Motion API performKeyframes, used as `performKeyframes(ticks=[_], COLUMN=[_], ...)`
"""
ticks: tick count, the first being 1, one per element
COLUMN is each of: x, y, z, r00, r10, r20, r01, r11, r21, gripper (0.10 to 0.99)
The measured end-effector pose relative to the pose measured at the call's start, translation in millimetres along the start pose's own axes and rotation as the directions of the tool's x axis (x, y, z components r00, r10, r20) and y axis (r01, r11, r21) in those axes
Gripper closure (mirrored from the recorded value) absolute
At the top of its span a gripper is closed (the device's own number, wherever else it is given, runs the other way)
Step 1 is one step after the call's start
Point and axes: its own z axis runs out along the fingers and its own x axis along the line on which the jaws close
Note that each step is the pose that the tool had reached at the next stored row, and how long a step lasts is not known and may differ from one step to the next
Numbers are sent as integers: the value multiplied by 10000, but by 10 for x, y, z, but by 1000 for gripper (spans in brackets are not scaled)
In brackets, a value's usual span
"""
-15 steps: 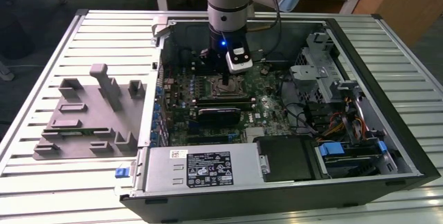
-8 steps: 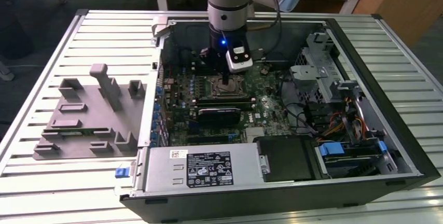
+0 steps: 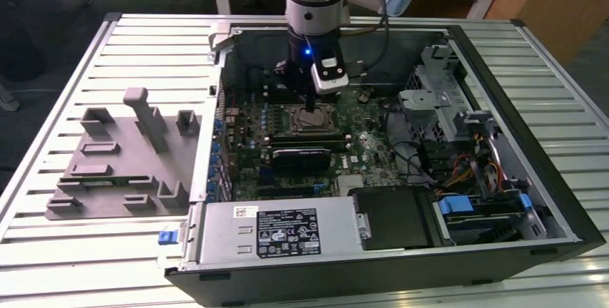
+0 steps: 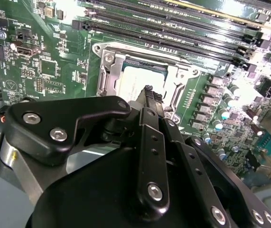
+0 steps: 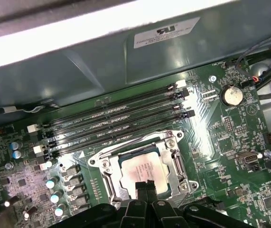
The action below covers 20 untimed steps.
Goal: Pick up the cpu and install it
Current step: 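Install the second cpu locking lever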
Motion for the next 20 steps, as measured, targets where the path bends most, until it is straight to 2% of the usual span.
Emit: performKeyframes(ticks=[3, 20], x=[-1, -12], y=[1, -34], z=[-22, -24], r00=[10000, 10000], r10=[0, -1], r20=[0, -1], r01=[0, 1], r11=[10000, 10000], r21=[-1, 0], gripper=[980, 980])
